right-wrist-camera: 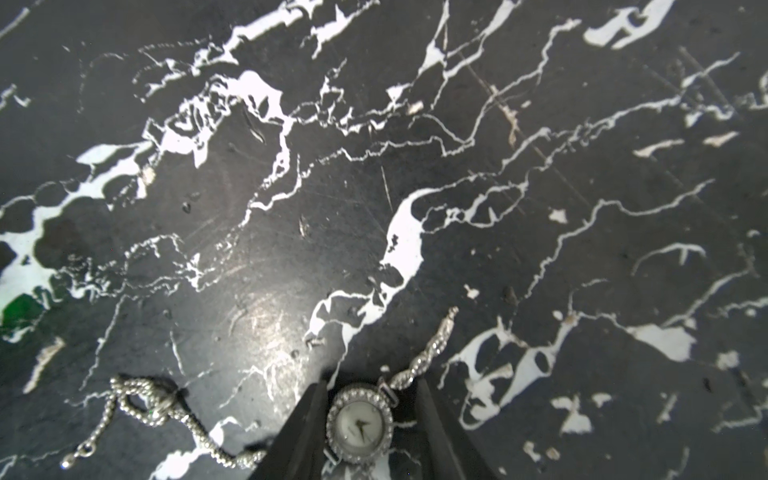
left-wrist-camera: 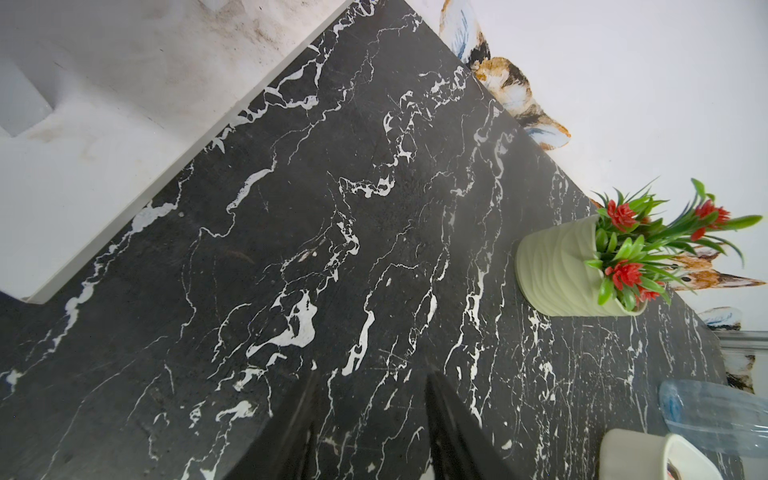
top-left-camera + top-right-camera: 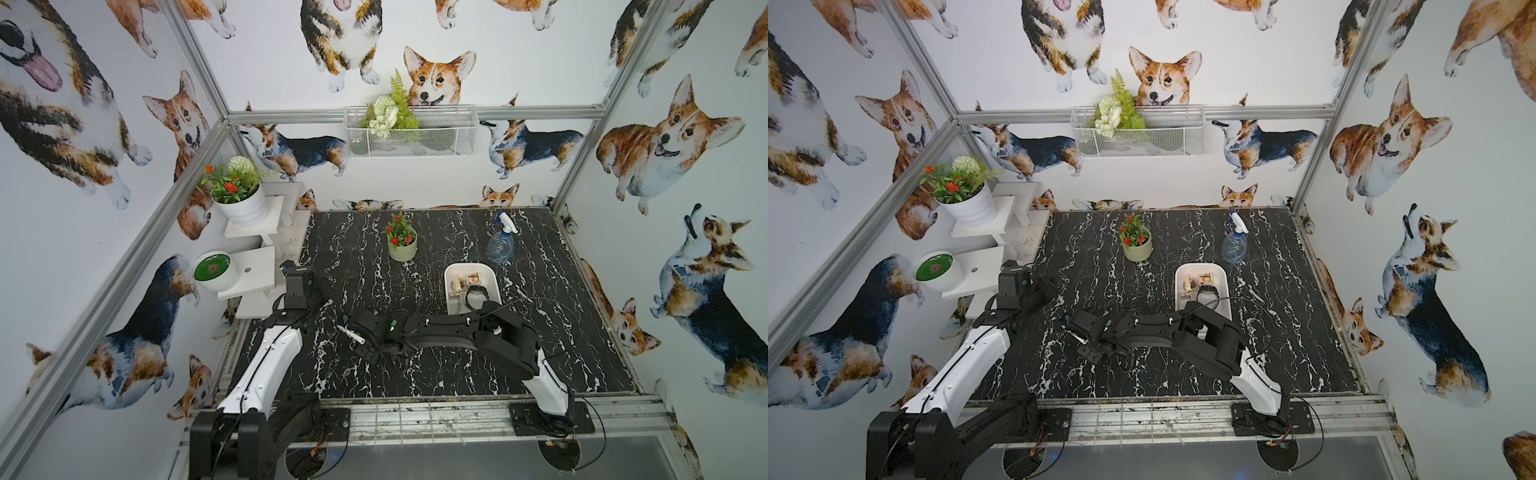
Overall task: Put the watch into the storage box
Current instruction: Pick up the watch at the center of the board.
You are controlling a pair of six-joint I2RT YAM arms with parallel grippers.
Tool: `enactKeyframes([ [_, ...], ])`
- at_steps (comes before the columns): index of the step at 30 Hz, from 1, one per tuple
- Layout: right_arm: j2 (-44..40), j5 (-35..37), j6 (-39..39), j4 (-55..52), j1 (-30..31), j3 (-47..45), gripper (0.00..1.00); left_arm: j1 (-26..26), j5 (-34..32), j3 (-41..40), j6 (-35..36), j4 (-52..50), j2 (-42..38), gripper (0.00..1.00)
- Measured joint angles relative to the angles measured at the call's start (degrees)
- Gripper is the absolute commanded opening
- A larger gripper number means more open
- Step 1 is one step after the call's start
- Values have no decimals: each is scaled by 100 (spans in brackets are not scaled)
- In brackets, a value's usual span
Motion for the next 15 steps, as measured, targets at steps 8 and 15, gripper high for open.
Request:
enactKeyframes([
  [8,-289,4,-133,-92,-308,-365,31,0,2,0,0,0,-70,48],
  [15,-614,26,-205,-216,-785,-741,22,0,2,0,0,2,-76,48],
])
